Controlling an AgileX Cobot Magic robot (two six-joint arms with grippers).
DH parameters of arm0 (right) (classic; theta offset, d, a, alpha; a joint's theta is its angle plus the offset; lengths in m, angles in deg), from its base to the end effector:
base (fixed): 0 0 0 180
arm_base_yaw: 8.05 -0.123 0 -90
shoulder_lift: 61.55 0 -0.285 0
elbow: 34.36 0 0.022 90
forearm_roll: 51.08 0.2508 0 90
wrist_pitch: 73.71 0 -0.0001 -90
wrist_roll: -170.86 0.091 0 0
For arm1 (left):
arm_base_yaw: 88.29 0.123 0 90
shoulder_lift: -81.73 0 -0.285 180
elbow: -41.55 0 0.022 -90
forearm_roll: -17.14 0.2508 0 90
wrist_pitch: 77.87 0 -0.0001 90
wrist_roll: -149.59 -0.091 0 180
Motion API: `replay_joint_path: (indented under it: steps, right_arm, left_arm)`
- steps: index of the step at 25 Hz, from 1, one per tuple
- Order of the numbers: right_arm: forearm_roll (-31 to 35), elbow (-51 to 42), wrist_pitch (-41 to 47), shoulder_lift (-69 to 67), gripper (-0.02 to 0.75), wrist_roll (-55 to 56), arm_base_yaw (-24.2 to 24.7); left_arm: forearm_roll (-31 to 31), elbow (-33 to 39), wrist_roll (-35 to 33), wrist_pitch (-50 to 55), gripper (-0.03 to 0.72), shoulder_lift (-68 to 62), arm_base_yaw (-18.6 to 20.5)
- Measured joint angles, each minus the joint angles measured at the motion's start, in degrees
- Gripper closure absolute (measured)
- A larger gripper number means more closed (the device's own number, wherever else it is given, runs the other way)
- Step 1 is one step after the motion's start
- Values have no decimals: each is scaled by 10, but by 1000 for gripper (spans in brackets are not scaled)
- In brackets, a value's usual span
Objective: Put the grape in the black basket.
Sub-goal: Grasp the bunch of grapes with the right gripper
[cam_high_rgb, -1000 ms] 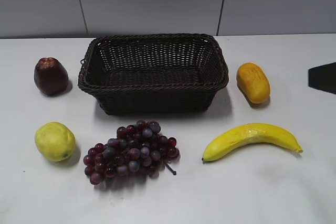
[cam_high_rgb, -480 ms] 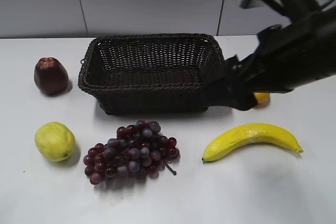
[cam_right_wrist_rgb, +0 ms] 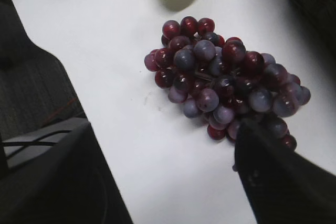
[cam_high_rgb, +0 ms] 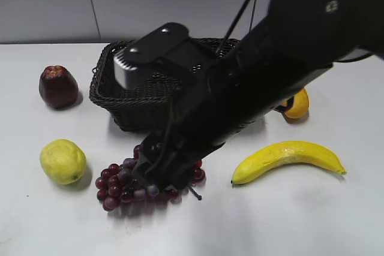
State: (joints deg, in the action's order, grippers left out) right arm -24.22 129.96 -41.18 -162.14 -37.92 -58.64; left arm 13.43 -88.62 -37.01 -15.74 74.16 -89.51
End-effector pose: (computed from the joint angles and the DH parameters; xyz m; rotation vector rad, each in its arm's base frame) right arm 0.1965 0.2740 0.2387 -1.3217 2.2628 0.6052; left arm -0.0042 -0.0051 0.2694 0.1454 2.0794 -0.0210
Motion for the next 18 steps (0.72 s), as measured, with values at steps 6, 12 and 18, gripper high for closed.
replay_joint_path:
  steps: [6,12,18]
  right_arm:
    - [-114,48,3,-62,106,9,-22]
    - [-164,70,2,-95,65,8,-22]
    - [-174,96,-2,-159,61,9,-22]
  left_arm:
    - [0,0,0,0,456,0,0]
    - [0,0,0,0,456,0,0]
    - [0,0,0,0,456,0,0]
